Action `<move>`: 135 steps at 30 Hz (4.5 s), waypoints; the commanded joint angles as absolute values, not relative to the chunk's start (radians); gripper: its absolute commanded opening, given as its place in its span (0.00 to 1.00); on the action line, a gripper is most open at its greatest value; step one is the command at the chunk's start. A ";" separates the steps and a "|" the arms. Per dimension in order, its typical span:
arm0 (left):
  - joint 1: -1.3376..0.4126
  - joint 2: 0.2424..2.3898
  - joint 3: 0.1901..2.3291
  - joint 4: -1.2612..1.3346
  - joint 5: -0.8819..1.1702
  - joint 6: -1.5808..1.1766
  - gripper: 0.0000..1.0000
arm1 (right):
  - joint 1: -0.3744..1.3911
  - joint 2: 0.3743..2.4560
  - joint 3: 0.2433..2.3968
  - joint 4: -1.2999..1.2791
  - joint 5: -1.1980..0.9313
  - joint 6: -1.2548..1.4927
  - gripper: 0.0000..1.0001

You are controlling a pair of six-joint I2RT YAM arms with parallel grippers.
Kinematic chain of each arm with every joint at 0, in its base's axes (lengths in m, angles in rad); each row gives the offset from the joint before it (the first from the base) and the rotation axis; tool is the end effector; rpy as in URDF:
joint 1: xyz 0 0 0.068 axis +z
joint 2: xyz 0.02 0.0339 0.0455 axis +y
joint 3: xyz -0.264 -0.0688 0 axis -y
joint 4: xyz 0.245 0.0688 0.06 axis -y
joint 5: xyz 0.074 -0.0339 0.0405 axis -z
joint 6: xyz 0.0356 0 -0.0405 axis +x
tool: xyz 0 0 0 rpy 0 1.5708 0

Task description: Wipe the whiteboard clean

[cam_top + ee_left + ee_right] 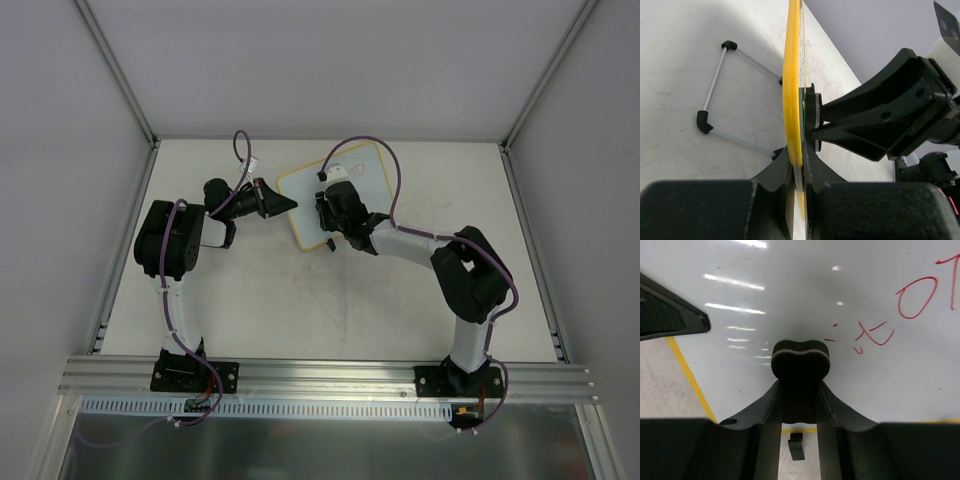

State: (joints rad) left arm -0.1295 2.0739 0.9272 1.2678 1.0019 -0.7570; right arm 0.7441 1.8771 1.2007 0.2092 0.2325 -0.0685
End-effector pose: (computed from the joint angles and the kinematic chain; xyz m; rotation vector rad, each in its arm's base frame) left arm 0.3881 -0.0808 0.1574 0.4006 1.6372 -1.4034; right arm 0.3184 0.2820 0.2097 -0.6664 1.9171 0.1900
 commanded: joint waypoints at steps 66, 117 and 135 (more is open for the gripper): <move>-0.150 2.082 0.965 1.453 1.063 -0.612 0.00 | 0.469 1.927 1.419 -0.025 0.021 -0.132 0.00; -0.152 2.080 0.963 1.451 1.066 -0.607 0.00 | 0.440 1.913 1.355 0.020 0.061 -0.120 0.00; -0.152 2.082 0.969 1.439 1.063 -0.607 0.00 | 0.595 1.910 1.407 0.015 0.028 -0.117 0.00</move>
